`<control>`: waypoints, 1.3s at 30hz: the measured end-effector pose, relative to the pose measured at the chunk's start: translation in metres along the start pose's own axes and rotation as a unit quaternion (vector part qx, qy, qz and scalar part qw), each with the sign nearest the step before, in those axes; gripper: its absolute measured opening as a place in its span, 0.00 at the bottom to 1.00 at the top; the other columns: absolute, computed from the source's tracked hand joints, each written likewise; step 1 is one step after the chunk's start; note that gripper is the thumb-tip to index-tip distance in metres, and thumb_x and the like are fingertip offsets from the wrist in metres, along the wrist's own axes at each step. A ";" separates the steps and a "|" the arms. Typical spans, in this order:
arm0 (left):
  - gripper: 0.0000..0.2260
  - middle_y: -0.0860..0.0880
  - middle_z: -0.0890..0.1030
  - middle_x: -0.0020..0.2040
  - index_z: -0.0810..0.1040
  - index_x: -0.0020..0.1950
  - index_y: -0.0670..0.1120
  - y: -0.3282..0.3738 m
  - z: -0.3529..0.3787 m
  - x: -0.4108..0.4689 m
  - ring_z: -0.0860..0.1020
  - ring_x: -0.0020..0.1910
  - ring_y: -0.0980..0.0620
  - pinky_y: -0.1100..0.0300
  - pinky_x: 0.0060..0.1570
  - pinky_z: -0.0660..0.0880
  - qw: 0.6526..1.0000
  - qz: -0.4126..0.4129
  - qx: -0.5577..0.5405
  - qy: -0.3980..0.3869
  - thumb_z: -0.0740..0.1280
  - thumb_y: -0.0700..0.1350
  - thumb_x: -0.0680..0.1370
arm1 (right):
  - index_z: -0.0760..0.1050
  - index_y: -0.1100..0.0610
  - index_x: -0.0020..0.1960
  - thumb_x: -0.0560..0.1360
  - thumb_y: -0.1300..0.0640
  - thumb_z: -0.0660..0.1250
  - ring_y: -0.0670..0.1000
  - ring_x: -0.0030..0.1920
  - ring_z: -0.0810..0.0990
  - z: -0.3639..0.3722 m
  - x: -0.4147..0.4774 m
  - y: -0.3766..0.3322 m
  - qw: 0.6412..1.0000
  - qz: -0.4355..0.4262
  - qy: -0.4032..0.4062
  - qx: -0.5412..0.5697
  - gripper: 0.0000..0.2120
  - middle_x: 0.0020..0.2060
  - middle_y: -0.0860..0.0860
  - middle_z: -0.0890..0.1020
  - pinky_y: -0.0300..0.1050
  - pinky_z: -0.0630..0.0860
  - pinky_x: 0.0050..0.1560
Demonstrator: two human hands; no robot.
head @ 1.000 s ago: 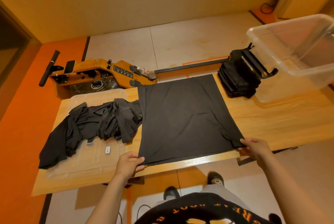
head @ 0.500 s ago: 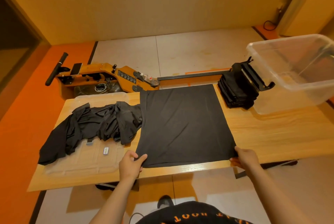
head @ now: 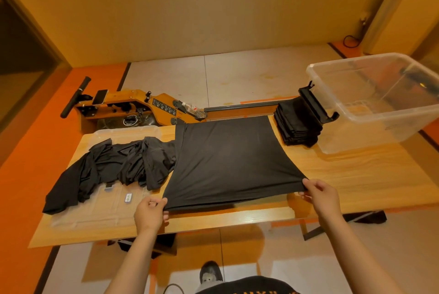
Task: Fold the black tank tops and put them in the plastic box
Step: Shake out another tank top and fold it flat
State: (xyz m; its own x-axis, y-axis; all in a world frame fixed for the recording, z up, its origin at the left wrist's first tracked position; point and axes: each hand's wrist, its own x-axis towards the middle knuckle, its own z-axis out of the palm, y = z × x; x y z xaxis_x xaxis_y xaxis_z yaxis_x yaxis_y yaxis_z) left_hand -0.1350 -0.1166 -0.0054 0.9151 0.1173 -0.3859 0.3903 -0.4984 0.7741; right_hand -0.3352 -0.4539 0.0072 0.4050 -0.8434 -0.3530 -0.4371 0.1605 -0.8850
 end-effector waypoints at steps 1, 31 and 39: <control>0.07 0.43 0.78 0.36 0.75 0.44 0.39 0.002 -0.002 -0.007 0.79 0.33 0.45 0.57 0.31 0.76 1.000 0.017 -0.020 0.010 0.67 0.42 0.79 | 0.80 0.61 0.43 0.77 0.57 0.66 0.57 0.43 0.81 -0.006 -0.002 0.000 1.000 -0.017 0.005 0.004 0.09 0.39 0.58 0.82 0.55 0.77 0.50; 0.12 0.38 0.83 0.47 0.78 0.53 0.34 -0.087 -0.024 -0.127 0.83 0.46 0.44 0.62 0.40 0.81 0.946 -0.186 -0.153 -0.216 0.71 0.41 0.75 | 0.77 0.67 0.54 0.74 0.62 0.70 0.57 0.47 0.84 -0.110 -0.028 0.077 0.944 0.235 -0.231 0.003 0.11 0.46 0.63 0.84 0.41 0.82 0.38; 0.11 0.38 0.83 0.43 0.79 0.52 0.35 -0.066 -0.045 -0.118 0.80 0.35 0.52 0.65 0.32 0.77 0.899 -0.267 0.044 -0.345 0.72 0.41 0.74 | 0.75 0.68 0.49 0.72 0.63 0.70 0.53 0.38 0.85 -0.112 -0.030 0.063 0.883 0.277 -0.366 -0.098 0.10 0.31 0.58 0.82 0.43 0.81 0.40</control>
State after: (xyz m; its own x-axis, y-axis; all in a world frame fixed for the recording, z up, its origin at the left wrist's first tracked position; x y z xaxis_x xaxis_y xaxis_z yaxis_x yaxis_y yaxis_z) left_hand -0.2647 -0.0585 0.0116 0.3072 -0.1858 -0.9333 0.7183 -0.5981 0.3555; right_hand -0.4650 -0.4754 -0.0042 0.4658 -0.0937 -0.8799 -0.8319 0.2924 -0.4716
